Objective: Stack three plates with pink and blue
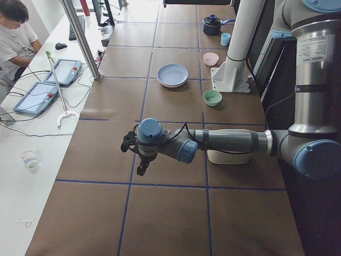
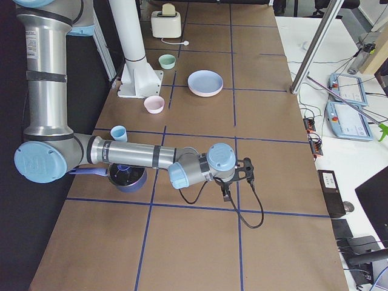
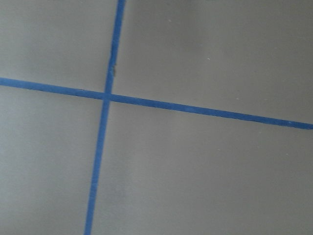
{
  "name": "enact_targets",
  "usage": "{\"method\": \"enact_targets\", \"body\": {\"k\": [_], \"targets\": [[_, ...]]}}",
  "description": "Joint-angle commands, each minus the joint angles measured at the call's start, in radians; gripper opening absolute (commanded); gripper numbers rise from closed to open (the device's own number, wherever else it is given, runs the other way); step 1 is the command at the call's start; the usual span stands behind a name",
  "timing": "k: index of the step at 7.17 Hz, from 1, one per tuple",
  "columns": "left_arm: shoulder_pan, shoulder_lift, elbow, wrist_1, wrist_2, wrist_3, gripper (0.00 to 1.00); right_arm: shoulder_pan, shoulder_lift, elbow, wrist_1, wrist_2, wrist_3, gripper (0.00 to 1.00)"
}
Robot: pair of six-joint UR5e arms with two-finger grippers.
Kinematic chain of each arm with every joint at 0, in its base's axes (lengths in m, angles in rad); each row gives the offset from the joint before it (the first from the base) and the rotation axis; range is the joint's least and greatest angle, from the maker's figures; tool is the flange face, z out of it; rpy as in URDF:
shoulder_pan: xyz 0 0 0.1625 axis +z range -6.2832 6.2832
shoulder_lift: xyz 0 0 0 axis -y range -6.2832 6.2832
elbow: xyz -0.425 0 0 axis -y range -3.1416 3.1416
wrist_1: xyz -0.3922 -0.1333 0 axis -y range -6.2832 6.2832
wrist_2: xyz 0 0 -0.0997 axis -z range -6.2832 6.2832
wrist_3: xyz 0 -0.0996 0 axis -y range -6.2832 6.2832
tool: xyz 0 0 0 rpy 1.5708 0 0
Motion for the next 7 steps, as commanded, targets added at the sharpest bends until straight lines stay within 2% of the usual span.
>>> {"method": "enact_targets", "body": {"k": [1,2,3,4,7], "targets": [[-0.08,-0.009,0.01,0.236,0.016,0.125,1.0,0.051,0.052,0.006,-0.19,-0.042,-0.098,1.0],[-0.076,-0.012,-0.003,0.283,0.013,0.116,1.0,0.052,0.056,0.006,-0.203,-0.056,-0.098,1.0],[-0.079,-0.061,-0.043,0.417,0.013,0.116,1.0,0.052,0.053,-0.007,-0.207,-0.059,-0.093,1.0],[-0.079,-0.07,-0.05,0.484,0.014,0.117,1.0,0.052,0.045,-0.011,-0.207,-0.061,-0.086,1.0],[-0.071,-0.087,-0.043,0.469,0.002,0.044,1.0,0.051,0.039,-0.037,-0.212,-0.055,-0.08,1.0]]}}
